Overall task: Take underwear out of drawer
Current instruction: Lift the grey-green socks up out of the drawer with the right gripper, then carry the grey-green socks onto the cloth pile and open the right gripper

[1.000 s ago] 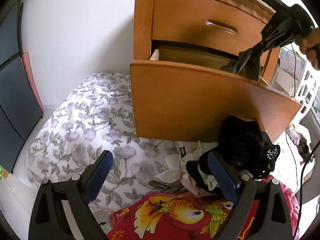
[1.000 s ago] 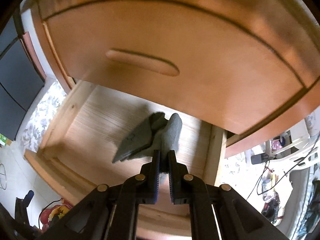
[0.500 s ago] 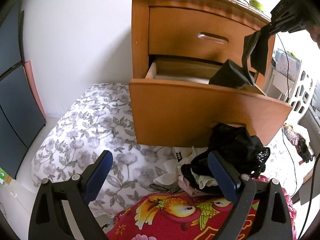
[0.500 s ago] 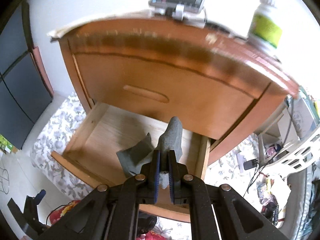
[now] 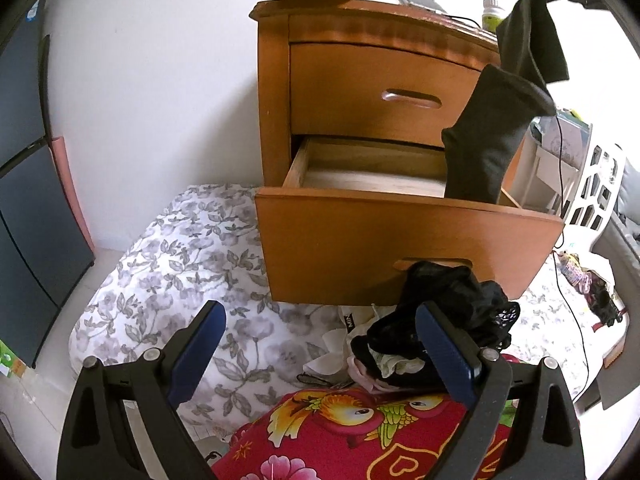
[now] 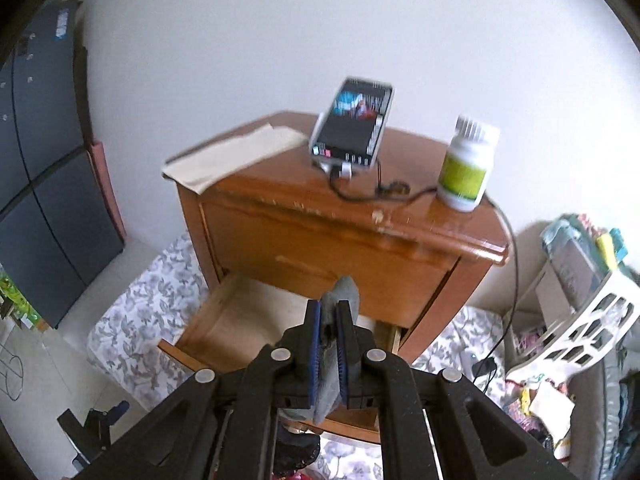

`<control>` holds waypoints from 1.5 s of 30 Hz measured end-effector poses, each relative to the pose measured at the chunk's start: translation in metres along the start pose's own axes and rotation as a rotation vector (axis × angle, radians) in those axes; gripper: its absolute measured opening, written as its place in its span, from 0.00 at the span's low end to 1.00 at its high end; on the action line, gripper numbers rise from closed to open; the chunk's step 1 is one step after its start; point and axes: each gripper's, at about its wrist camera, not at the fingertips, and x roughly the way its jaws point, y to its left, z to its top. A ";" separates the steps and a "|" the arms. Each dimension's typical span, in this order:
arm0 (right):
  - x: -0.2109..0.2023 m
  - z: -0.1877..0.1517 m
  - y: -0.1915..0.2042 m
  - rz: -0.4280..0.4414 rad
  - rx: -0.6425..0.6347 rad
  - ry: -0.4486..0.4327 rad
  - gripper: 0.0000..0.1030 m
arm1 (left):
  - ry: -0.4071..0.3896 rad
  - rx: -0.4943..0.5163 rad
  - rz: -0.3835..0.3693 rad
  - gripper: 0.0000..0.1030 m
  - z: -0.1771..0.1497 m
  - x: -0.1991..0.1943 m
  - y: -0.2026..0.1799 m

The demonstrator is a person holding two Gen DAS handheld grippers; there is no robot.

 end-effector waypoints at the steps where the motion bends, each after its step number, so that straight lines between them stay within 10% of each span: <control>1: -0.007 0.003 -0.001 0.000 -0.001 -0.010 0.08 | -0.003 0.001 0.000 0.93 0.000 -0.002 0.000; 24: -0.136 -0.003 0.030 -0.026 -0.115 -0.159 0.08 | -0.083 0.006 -0.005 0.93 0.009 -0.037 -0.006; 45: 0.005 -0.098 0.066 0.118 -0.149 0.199 0.08 | -0.054 -0.002 0.008 0.93 0.007 -0.029 -0.002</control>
